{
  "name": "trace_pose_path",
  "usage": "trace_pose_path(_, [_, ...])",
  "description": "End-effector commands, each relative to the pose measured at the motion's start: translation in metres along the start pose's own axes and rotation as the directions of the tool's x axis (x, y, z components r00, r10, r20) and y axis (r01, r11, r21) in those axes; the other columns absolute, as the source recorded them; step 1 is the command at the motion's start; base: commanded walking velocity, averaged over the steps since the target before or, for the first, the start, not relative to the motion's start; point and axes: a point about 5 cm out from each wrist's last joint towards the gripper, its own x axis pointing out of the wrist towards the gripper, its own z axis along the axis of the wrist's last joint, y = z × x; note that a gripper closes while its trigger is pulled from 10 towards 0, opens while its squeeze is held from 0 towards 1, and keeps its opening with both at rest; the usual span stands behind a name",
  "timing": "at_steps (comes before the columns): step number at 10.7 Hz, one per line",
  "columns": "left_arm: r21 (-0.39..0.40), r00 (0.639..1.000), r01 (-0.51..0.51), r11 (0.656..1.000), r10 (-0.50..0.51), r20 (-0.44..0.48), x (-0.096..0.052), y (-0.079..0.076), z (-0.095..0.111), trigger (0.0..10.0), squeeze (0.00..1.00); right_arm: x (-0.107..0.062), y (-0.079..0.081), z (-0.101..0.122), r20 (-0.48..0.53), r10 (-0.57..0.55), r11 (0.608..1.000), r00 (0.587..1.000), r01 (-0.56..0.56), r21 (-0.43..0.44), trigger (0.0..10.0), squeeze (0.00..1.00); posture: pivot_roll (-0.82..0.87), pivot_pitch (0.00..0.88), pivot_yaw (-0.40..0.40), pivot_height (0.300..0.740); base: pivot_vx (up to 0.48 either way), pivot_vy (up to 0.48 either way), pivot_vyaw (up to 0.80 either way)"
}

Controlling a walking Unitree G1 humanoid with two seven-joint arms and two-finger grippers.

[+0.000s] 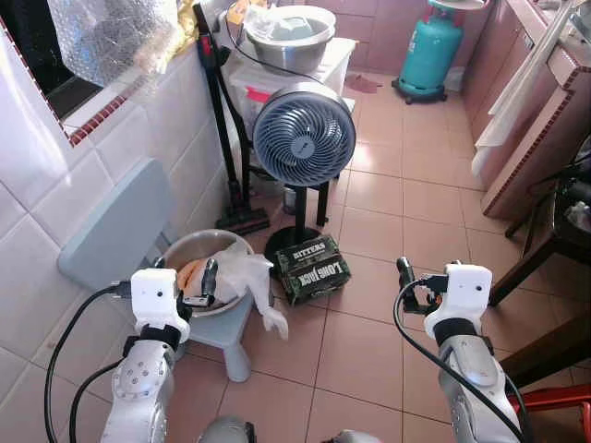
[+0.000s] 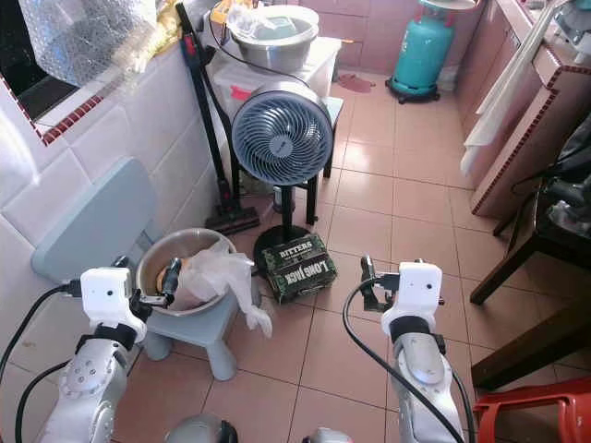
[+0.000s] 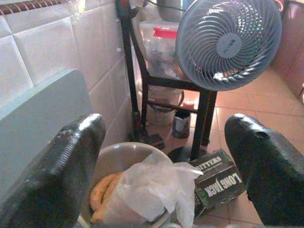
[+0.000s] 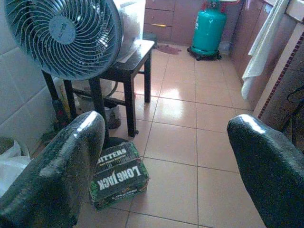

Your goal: Setting the table

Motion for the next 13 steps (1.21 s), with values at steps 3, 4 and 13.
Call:
trace_pose_path(3, [-0.103, 0.999, 0.033, 0.994, -0.030, 0.039, 0.024, -0.014, 0.057, 10.0, 0.00, 0.015, 0.027, 0.070, 0.124, 0.056, 0.996, 0.991, -0.064, 0.060, 10.0, 0.00, -0.03, 0.195, -0.007, 0.740, 0.000, 0.000, 0.00])
trace_pose_path(4, [-0.103, 0.999, 0.033, 0.994, -0.030, 0.039, 0.024, -0.014, 0.057, 10.0, 0.00, 0.015, 0.027, 0.070, 0.124, 0.056, 0.996, 0.991, -0.064, 0.060, 10.0, 0.00, -0.03, 0.195, -0.007, 0.740, 0.000, 0.000, 0.00])
trace_pose_path(13, [-0.031, 0.999, -0.043, 0.999, 0.043, 0.005, 0.012, -0.009, 0.046, 10.0, 0.00, 0.007, 0.014, 0.062, 0.163, 0.051, 0.998, 0.985, -0.043, -0.055, 10.0, 0.00, -0.05, 0.236, -0.019, 0.740, 0.000, 0.000, 0.00])
